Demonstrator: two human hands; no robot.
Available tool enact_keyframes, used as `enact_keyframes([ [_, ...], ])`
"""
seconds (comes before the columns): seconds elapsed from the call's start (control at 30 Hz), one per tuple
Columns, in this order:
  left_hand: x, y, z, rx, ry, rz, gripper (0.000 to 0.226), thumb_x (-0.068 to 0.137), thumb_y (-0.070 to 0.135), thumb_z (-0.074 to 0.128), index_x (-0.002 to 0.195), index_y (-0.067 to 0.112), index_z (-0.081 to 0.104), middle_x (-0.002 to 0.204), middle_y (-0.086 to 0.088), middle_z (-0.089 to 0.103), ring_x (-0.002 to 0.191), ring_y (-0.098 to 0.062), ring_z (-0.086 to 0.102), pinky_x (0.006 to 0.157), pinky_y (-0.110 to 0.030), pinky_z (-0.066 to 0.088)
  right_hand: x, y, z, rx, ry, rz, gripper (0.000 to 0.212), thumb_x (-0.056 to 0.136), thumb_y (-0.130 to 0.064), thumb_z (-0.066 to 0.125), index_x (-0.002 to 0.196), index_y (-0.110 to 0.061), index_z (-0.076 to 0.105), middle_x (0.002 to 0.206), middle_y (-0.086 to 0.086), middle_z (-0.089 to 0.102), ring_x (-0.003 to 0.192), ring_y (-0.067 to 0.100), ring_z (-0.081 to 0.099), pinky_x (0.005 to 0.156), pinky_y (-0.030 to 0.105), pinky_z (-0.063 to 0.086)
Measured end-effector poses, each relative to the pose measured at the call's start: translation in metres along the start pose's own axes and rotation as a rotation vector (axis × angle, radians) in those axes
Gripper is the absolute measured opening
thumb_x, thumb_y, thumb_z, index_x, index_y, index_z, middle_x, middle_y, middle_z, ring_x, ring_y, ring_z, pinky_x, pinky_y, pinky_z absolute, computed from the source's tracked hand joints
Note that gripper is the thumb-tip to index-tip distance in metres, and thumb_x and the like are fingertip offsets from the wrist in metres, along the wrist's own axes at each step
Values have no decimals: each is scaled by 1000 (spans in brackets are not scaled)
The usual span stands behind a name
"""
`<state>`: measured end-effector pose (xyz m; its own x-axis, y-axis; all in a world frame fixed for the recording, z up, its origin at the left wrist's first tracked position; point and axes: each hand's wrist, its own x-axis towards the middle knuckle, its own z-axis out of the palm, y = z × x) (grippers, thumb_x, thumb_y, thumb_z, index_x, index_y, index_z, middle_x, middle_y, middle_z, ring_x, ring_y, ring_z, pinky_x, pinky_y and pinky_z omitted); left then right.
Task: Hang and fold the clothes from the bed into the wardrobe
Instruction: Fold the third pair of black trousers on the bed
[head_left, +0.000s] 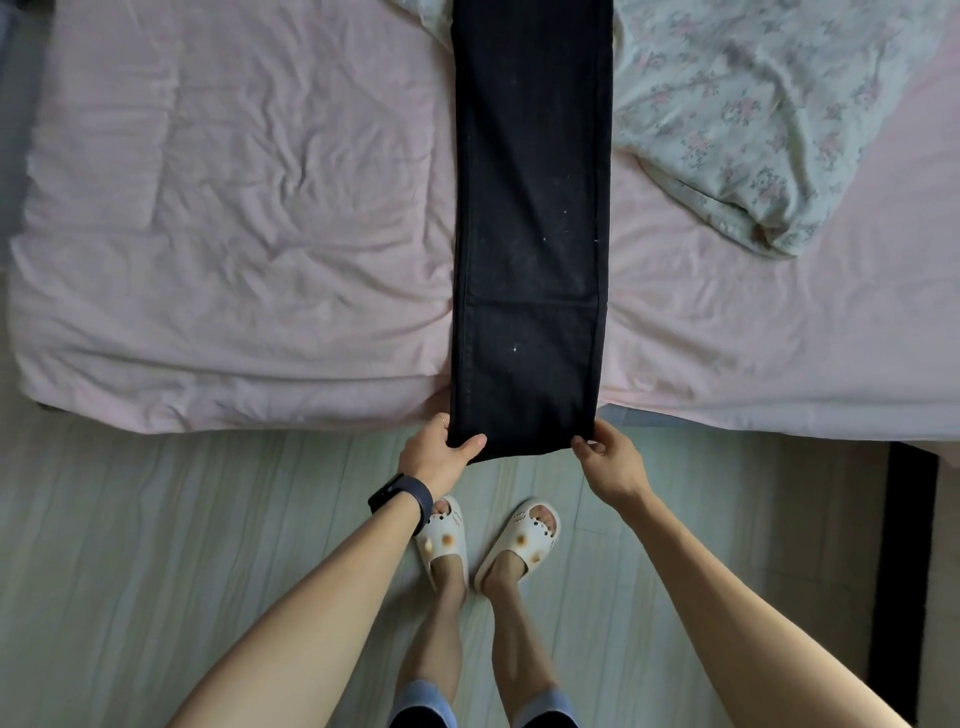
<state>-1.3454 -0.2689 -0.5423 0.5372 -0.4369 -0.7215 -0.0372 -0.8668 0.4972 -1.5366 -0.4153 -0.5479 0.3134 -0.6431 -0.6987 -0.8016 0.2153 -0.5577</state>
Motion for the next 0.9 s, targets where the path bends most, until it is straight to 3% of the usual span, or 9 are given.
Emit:
enact_keyframes([
  [0.1,-16,-1,-2,-2,52,-8,22,91,39,67,80,21,62,77,2,70,80,-21,67,69,-34,52,-15,4,-5,2,42,-37,14,99,-29,60,105,-21,70,87,-9,69,83,15,63,73,26,42],
  [0.2,-25,6,-8,86,63,16,39,97,32,60,62,22,43,68,-10,59,74,-34,59,57,-33,36,-27,1,-10,62,95,-37,19,94,-38,68,96,-19,74,85,-9,72,82,11,67,69,22,45],
  [0.33,-32,11,-15,21,-43,25,27,101,34,53,78,19,57,77,3,63,80,-23,59,59,-27,39,-36,-4,-12,100,87,-15,30,92,-48,66,90,-18,68,85,-8,71,81,8,66,73,27,51],
  [0.43,-42,-4,-18,-9,-127,12,24,94,45,61,101,22,64,97,7,70,91,-13,65,78,-30,51,-43,5,-10,151,-46,12,14,91,-34,70,102,-26,68,94,-13,75,93,6,69,88,30,54],
  [0.6,-71,-44,-12,31,-118,-17,40,93,40,65,124,16,60,116,2,66,109,-18,63,96,-34,50,-75,26,7,164,-57,18,21,91,-22,70,112,-19,69,104,-6,75,97,13,70,93,36,56],
  [0.73,-99,-55,-4,-37,-88,-10,37,95,36,64,121,10,63,112,2,71,109,-18,64,90,-26,47,-110,40,17,126,-40,13,22,97,-21,63,117,-13,68,105,-3,74,95,12,70,85,30,57],
  [0.83,-117,-53,-7,-128,-36,11,29,94,34,66,112,12,68,107,1,74,104,-17,66,87,-26,48,-136,44,22,140,53,34,15,99,-24,60,105,-14,69,88,-7,72,79,10,68,70,22,50],
  [0.9,-125,-48,-12,-132,6,32,30,94,36,64,108,10,69,100,-1,75,95,-17,68,75,-20,47,-147,39,22,69,143,23,24,99,-32,59,91,-11,68,74,-2,69,72,20,63,62,29,47],
])
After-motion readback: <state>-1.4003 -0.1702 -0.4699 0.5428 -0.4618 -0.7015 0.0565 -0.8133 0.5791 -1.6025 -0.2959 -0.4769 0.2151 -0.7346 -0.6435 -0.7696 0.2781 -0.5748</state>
